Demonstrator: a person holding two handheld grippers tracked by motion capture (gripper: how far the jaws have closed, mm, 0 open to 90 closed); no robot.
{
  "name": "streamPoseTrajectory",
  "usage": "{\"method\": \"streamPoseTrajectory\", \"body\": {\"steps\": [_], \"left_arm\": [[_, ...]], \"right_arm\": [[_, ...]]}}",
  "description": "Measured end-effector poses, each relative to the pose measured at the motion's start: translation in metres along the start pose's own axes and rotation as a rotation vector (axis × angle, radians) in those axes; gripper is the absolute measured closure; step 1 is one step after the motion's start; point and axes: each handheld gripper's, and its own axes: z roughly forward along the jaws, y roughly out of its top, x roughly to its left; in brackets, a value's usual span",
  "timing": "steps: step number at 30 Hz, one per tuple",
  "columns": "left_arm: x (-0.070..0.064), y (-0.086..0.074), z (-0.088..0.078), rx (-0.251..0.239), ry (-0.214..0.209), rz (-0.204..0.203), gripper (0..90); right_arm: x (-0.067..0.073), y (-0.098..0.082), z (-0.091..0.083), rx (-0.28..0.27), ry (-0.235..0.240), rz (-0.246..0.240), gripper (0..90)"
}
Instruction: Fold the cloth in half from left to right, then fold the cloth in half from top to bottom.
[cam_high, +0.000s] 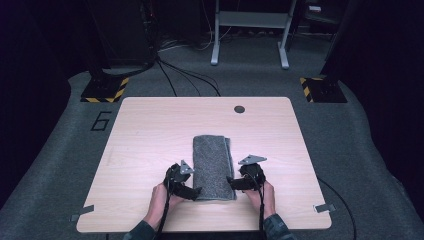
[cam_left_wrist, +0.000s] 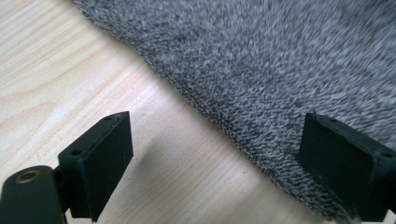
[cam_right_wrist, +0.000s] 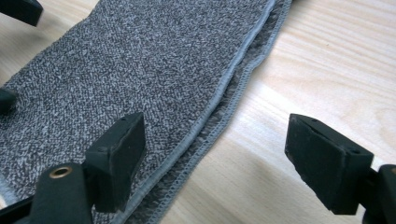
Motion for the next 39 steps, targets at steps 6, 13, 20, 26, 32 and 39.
{"method": "streamPoseTrajectory", "body": {"steps": [6,13,20,26,32,39], "left_arm": [[0.027,0.005,-0.010,-0.044,-0.035,-0.092,7.0],[0.056,0.018,-0.005,-0.073,-0.056,-0.173,4.9],[0.081,0.035,0.011,-0.050,-0.045,-0.215,0.1],[0.094,0.050,0.023,-0.049,-0.033,-0.234,0.1],[0.109,0.066,0.033,-0.056,-0.023,-0.259,6.7],[0.122,0.078,0.044,-0.051,-0.020,-0.287,16.1]], "right_arm": [[-0.009,0.009,0.000,-0.014,0.012,-0.001,20.2],[-0.020,0.030,0.007,-0.010,0.021,0.009,20.7],[-0.035,0.052,0.020,0.010,0.057,0.048,15.8],[-0.044,0.069,0.035,0.027,0.068,0.050,15.4],[-0.052,0.092,0.051,0.044,0.062,0.060,20.3],[-0.064,0.110,0.067,0.056,0.058,0.098,32.9]]}}
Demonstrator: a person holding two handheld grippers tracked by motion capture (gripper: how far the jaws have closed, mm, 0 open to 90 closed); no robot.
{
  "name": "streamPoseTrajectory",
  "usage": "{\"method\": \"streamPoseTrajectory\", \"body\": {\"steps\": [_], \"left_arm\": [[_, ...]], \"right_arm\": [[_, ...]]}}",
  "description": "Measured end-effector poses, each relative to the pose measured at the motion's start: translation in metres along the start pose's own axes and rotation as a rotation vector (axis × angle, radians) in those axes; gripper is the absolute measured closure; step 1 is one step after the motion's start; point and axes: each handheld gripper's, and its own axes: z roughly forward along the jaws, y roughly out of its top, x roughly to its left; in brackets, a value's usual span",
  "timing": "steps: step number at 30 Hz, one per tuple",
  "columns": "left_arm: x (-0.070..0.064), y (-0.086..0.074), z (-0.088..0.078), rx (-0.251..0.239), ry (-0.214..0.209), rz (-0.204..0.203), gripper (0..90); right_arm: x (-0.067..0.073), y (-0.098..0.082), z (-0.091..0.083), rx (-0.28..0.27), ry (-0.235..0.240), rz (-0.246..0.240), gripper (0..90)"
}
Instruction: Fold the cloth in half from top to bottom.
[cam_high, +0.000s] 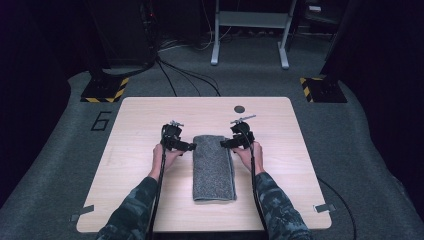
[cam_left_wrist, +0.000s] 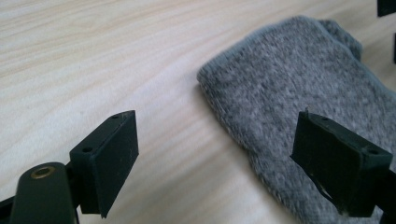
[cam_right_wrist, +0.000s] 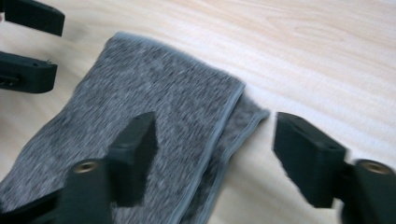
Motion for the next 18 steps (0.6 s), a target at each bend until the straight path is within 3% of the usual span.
{"method": "streamPoseTrajectory", "body": {"steps": [3,7,8,12,18], "left_arm": [[0.002,0.011,0.008,0.009,0.019,0.006,19.0],[-0.001,0.022,0.015,0.014,0.032,0.011,24.3],[-0.002,0.024,0.016,0.014,0.043,0.028,26.2],[-0.006,0.025,0.024,0.028,0.051,0.024,31.8],[-0.009,0.022,0.034,0.072,0.050,0.064,42.3]], "right_arm": [[-0.008,0.009,0.011,0.015,-0.011,0.049,41.7],[-0.014,0.014,0.022,0.034,-0.022,0.077,45.7],[-0.015,0.015,0.025,0.037,-0.033,0.087,46.3],[-0.018,0.016,0.030,0.051,-0.037,0.098,50.3],[-0.018,0.015,0.037,0.071,-0.057,0.093,53.8]]}}
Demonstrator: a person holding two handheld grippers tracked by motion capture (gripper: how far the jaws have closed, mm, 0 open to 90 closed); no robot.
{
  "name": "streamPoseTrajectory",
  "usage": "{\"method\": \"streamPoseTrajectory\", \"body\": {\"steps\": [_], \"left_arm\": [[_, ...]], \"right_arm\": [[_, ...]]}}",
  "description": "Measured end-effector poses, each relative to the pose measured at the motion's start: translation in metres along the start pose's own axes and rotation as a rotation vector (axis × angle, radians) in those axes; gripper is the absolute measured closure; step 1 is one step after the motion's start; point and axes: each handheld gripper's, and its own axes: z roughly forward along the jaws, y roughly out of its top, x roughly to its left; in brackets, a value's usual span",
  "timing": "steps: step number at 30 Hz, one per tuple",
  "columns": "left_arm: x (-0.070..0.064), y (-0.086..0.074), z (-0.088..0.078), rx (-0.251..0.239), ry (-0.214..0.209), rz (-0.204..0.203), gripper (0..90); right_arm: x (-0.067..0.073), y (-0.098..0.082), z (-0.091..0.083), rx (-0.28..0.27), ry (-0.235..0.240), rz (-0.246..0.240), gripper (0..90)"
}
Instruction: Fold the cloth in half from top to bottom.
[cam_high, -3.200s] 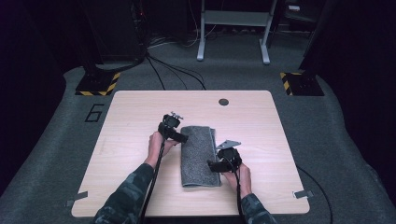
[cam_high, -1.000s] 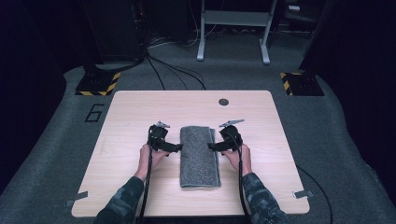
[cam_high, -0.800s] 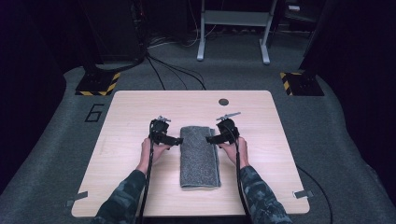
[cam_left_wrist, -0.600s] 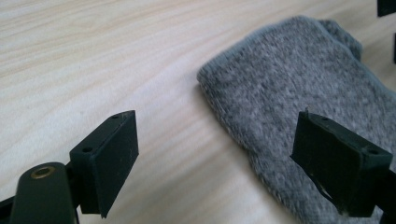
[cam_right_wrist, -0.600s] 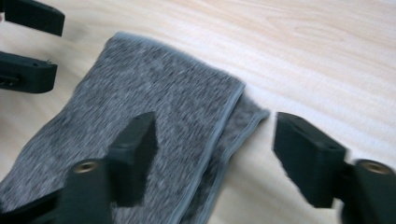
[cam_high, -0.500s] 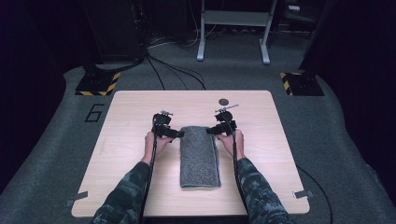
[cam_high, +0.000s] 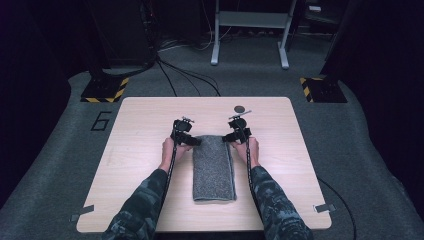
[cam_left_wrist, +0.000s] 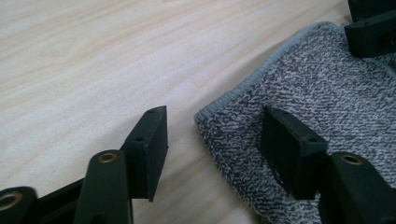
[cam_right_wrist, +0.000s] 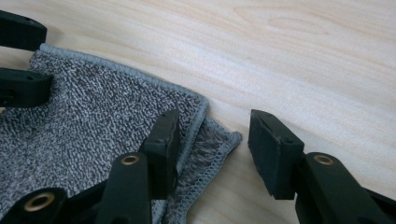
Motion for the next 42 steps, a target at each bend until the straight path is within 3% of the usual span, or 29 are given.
{"method": "streamPoseTrajectory", "body": {"steps": [5,9,13,21,28,33,42], "left_arm": [[-0.003,-0.002,0.002,-0.016,0.003,0.020,47.6],[-0.006,-0.003,0.002,-0.011,0.029,0.065,55.8],[-0.006,-0.004,0.003,-0.018,0.040,0.079,61.8],[-0.006,-0.004,0.003,-0.029,0.021,0.055,82.8],[-0.010,-0.005,-0.001,-0.039,0.028,0.062,85.8],[-0.014,0.000,-0.016,-0.103,0.021,0.073,86.0],[-0.019,0.009,-0.036,-0.165,0.021,0.091,86.0]], "right_arm": [[0.000,-0.001,0.001,-0.005,0.007,0.005,56.2],[0.004,-0.002,0.003,-0.004,0.013,-0.020,73.2],[0.006,-0.003,0.004,-0.003,0.016,-0.033,80.2],[0.007,-0.007,0.004,-0.024,0.020,-0.066,86.3],[0.007,-0.013,-0.008,-0.082,0.033,-0.086,86.8],[0.010,-0.010,-0.025,-0.144,0.036,-0.088,86.8],[0.014,-0.006,-0.044,-0.221,0.021,-0.127,86.8]]}}
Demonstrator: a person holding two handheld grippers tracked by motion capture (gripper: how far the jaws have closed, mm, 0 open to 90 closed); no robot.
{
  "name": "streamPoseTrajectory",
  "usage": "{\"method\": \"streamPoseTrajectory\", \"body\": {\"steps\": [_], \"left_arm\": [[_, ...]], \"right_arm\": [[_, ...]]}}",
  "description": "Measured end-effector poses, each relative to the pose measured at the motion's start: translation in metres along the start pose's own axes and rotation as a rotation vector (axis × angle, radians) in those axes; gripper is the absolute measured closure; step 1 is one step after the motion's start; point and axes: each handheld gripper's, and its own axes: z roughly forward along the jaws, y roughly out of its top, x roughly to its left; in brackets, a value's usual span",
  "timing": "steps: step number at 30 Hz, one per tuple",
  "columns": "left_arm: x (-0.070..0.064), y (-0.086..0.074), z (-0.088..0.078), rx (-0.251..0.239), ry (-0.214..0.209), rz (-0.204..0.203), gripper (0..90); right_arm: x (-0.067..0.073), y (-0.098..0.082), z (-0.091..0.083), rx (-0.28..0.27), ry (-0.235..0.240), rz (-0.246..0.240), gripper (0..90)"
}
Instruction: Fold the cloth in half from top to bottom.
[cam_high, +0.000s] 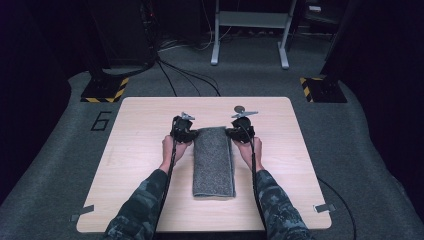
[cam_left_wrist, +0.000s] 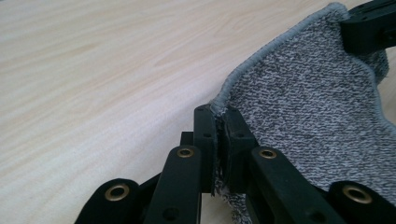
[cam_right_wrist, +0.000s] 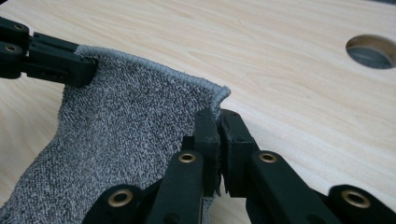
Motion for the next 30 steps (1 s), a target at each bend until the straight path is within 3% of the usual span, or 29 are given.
{"method": "streamPoseTrajectory", "body": {"steps": [11,14,17,23,30], "left_arm": [[-0.004,0.007,-0.025,-0.070,0.000,0.031,85.9],[-0.006,0.008,-0.032,-0.106,-0.006,0.022,85.9],[-0.008,0.011,-0.040,-0.133,0.007,0.048,85.9],[-0.012,0.013,-0.046,-0.139,0.012,0.071,85.8],[-0.021,0.000,-0.047,-0.112,-0.018,0.094,85.7]], "right_arm": [[0.009,0.016,-0.029,-0.076,0.011,-0.044,86.8],[0.009,0.017,-0.033,-0.093,0.018,-0.056,86.8],[0.011,0.021,-0.040,-0.116,0.017,-0.071,86.7],[0.012,0.023,-0.046,-0.133,0.021,-0.074,86.6],[0.015,0.002,-0.050,-0.118,0.042,-0.097,86.4]]}}
